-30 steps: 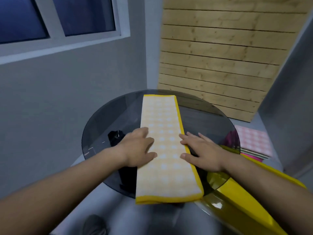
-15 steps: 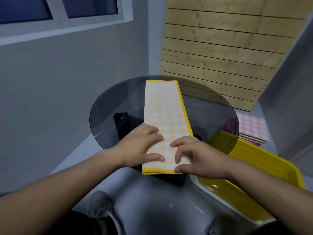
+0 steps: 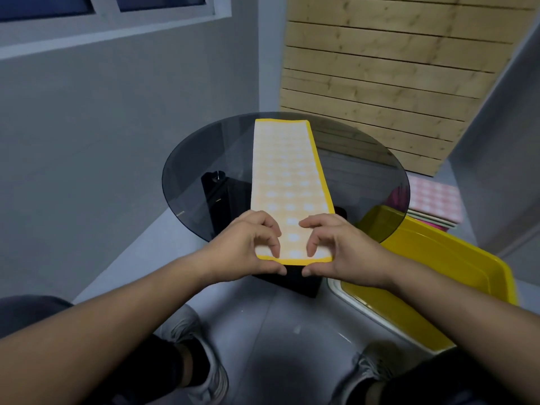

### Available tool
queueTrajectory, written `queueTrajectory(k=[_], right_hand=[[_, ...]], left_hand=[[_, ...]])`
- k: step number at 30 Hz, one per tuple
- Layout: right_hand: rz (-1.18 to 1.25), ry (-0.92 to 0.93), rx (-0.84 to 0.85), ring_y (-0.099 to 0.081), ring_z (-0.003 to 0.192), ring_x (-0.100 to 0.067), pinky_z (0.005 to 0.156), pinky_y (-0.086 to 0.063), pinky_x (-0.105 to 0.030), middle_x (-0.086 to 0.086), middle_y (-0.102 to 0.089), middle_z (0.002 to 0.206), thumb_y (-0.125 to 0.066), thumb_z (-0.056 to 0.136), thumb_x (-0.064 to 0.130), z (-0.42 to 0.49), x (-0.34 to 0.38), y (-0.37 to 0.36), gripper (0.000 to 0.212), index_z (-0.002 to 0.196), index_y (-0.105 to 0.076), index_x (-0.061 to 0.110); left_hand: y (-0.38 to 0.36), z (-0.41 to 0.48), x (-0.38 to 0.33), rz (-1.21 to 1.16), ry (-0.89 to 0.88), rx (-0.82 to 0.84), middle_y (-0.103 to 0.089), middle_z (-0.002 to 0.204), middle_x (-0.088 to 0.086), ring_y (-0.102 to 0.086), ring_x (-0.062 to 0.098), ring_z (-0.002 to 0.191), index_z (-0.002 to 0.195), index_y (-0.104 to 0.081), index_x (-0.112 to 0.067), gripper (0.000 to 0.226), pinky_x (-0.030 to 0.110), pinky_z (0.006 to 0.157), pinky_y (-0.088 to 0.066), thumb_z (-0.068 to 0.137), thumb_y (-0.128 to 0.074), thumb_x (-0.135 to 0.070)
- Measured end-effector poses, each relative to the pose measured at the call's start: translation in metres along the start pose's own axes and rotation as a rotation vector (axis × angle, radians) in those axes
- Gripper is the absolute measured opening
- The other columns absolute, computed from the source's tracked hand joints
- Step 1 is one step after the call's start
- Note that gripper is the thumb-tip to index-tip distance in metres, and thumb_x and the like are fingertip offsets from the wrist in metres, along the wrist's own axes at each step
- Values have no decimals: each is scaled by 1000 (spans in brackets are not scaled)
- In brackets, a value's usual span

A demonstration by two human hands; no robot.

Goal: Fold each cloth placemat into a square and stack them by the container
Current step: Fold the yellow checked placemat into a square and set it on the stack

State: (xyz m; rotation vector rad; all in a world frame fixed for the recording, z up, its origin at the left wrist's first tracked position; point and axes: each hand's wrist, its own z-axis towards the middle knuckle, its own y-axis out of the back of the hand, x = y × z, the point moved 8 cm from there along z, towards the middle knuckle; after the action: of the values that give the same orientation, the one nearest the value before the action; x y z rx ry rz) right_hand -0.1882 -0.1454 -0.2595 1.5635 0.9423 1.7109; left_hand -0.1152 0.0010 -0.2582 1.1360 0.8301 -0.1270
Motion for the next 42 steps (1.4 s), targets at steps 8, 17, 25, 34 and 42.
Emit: queueTrajectory(k=[8,17,25,34,42], right_hand=[[-2,90,-74,-46,123,0,103,-43,-31,15,-55,127,-83,70,47,-3,13,8,25,78,-64,33],[72,152,-208,-62,103,-4,87,-53,-31,15,-66,107,-75,82,36,1,37,54,12,85,-66,30],[442,32,-444,-54,63,-3,59,-43,-16,3,-64,71,-77,82,17,38,20,128,8,86,-70,14],[775,-171,-332,-68,65,2,55,-46,-10,3,-74,82,-61,93,3,116,-42,107,16,107,-66,6],[649,-324,-382,-70,66,-14,63,-54,-27,1,-76,75,-59,97,23,152,-84,86,15,92,-68,12]], left_hand=[[12,0,-9,-208,33,-66,-70,84,-3,-67,12,83,71,-76,-14,16,14,76,-45,70,-90,-20],[60,14,-31,-191,57,-188,-71,74,-11,-63,3,71,76,-75,-25,9,14,63,-46,80,-81,-30],[135,63,-35,-318,-1,-534,-69,69,-15,-58,-2,66,71,-74,-26,11,15,64,-43,79,-83,-28],[161,144,24,-414,171,-682,-67,70,-15,-61,4,69,83,-73,-26,23,28,69,-50,74,-82,-46],[113,144,88,-498,632,-404,-68,117,1,-70,17,98,129,-49,-13,79,34,81,-58,69,-86,-49]])
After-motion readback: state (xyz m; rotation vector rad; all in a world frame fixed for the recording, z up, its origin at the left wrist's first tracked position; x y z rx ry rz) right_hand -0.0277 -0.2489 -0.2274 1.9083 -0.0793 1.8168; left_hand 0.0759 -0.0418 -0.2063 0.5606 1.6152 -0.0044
